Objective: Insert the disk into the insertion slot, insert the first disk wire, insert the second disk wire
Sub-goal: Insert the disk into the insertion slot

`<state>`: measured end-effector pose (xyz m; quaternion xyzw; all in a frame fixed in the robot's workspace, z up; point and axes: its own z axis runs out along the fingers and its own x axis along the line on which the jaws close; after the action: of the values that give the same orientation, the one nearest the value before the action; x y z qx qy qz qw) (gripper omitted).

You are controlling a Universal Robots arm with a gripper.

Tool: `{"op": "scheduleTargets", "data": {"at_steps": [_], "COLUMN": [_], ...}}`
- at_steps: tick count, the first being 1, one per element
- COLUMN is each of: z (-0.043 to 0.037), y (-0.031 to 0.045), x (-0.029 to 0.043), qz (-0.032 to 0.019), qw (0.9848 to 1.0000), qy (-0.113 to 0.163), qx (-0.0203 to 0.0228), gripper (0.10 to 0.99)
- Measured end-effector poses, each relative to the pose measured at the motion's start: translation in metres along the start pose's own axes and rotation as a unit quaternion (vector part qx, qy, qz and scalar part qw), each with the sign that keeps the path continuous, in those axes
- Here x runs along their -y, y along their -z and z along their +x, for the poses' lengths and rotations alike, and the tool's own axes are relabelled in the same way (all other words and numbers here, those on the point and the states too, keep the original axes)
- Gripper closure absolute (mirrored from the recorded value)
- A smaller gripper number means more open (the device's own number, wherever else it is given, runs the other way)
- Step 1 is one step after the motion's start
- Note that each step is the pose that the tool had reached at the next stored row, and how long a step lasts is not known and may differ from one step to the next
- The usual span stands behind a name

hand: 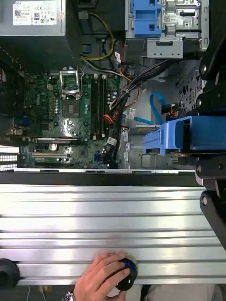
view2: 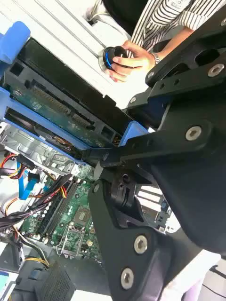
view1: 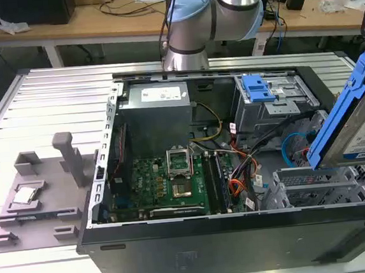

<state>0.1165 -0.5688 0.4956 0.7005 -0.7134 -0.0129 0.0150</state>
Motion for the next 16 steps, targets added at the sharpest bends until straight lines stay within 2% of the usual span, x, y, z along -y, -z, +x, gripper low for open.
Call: {"op": "scheduleTargets", "data": {"at_steps": [3,8,16], "z": [0.0001,0.0,0.0], "y": [-0.0032,-0.0163,-0.0229], "x": [-0.0039,-0.0058,-0.0065], "qz": [0.0,0.0,0.0], "qw": [1.0,1.0,1.0], "qy": [0.0,0.0,0.0], "qx": [0.0001,0.0001,0.0], "gripper": [0.722,0.722,0.722]}}
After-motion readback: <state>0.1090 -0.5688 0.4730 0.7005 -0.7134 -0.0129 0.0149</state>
